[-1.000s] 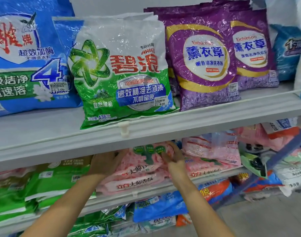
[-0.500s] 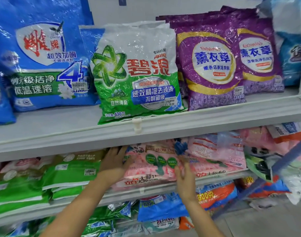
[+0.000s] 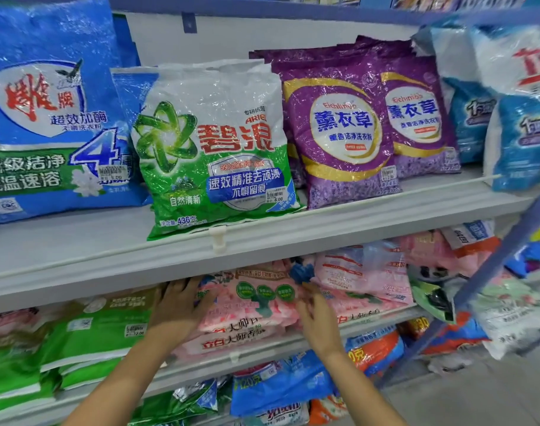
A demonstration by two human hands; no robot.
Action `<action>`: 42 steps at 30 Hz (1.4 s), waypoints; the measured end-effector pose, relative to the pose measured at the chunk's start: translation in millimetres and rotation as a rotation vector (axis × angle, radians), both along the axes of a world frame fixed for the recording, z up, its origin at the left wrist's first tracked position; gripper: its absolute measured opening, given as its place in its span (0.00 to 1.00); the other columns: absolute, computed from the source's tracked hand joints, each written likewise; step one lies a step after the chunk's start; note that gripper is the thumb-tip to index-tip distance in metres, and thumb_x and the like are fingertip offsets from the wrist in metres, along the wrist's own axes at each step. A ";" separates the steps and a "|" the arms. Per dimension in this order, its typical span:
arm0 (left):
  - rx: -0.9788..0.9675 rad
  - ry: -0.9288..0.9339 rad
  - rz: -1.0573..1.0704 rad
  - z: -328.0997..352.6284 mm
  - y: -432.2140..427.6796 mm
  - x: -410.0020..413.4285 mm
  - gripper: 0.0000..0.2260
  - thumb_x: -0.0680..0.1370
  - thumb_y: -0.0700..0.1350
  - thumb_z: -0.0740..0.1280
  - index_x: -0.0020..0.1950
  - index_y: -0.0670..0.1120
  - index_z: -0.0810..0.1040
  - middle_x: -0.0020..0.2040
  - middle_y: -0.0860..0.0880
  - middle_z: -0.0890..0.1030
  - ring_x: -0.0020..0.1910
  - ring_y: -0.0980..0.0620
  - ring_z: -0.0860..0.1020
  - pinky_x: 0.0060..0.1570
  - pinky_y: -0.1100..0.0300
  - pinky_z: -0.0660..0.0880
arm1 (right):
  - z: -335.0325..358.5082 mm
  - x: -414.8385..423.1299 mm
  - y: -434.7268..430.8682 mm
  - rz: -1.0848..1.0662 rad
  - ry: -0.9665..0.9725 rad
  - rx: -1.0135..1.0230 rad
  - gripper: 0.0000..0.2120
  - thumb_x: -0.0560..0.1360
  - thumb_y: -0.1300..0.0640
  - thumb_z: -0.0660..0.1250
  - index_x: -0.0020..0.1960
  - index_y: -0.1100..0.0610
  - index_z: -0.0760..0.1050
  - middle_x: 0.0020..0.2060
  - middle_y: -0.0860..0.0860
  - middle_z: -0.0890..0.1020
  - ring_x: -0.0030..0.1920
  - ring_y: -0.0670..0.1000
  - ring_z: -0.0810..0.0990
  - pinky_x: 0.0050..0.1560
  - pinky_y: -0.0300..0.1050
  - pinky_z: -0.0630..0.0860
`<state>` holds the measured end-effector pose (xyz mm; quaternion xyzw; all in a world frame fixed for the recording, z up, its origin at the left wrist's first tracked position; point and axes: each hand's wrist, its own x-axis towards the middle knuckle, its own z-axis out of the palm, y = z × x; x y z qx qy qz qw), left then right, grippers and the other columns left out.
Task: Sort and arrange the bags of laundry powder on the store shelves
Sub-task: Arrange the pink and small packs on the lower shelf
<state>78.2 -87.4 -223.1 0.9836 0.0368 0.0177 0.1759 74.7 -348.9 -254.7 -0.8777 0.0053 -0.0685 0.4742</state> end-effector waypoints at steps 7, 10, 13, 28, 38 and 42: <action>-0.228 -0.140 0.112 33.0 -51.1 -15.2 0.16 0.73 0.42 0.71 0.61 0.44 0.78 0.54 0.43 0.79 0.52 0.44 0.76 0.48 0.56 0.69 | 16.8 2.8 -99.7 -0.077 -0.249 -0.415 0.13 0.72 0.68 0.69 0.57 0.64 0.77 0.49 0.58 0.81 0.49 0.59 0.79 0.51 0.52 0.76; -0.350 -0.218 0.080 39.7 -84.1 -20.5 0.09 0.74 0.39 0.70 0.53 0.46 0.79 0.49 0.47 0.78 0.45 0.50 0.74 0.44 0.59 0.66 | 22.4 23.0 -134.7 0.006 -0.348 -0.595 0.22 0.60 0.72 0.76 0.53 0.65 0.79 0.47 0.59 0.82 0.48 0.62 0.82 0.50 0.56 0.78; -0.356 -0.208 0.114 42.2 -112.2 -18.6 0.05 0.76 0.41 0.69 0.51 0.46 0.78 0.49 0.46 0.79 0.49 0.46 0.76 0.43 0.57 0.69 | 20.6 50.2 -158.5 0.166 -0.334 -0.762 0.31 0.58 0.60 0.81 0.59 0.61 0.78 0.56 0.59 0.81 0.56 0.61 0.80 0.58 0.57 0.75; -0.442 -0.245 0.353 31.2 -194.6 -58.7 0.13 0.75 0.43 0.70 0.60 0.45 0.78 0.54 0.53 0.78 0.51 0.52 0.76 0.50 0.59 0.69 | 15.8 95.1 -192.8 0.277 -0.514 -0.749 0.11 0.71 0.48 0.67 0.44 0.55 0.84 0.34 0.52 0.84 0.33 0.53 0.83 0.35 0.44 0.79; -0.567 -0.131 0.158 36.7 -237.9 -44.3 0.32 0.71 0.55 0.72 0.72 0.54 0.64 0.64 0.60 0.70 0.58 0.68 0.71 0.61 0.64 0.68 | 77.3 77.4 -199.3 0.511 -0.112 -0.023 0.10 0.78 0.58 0.63 0.55 0.53 0.81 0.48 0.45 0.83 0.47 0.50 0.82 0.51 0.44 0.77; -0.532 -0.110 -0.028 47.6 -231.4 -45.7 0.44 0.63 0.65 0.73 0.70 0.69 0.49 0.71 0.64 0.57 0.71 0.56 0.63 0.71 0.51 0.63 | 114.5 56.1 -193.2 0.729 -0.068 0.076 0.11 0.78 0.59 0.63 0.49 0.44 0.79 0.45 0.38 0.84 0.47 0.38 0.80 0.49 0.31 0.74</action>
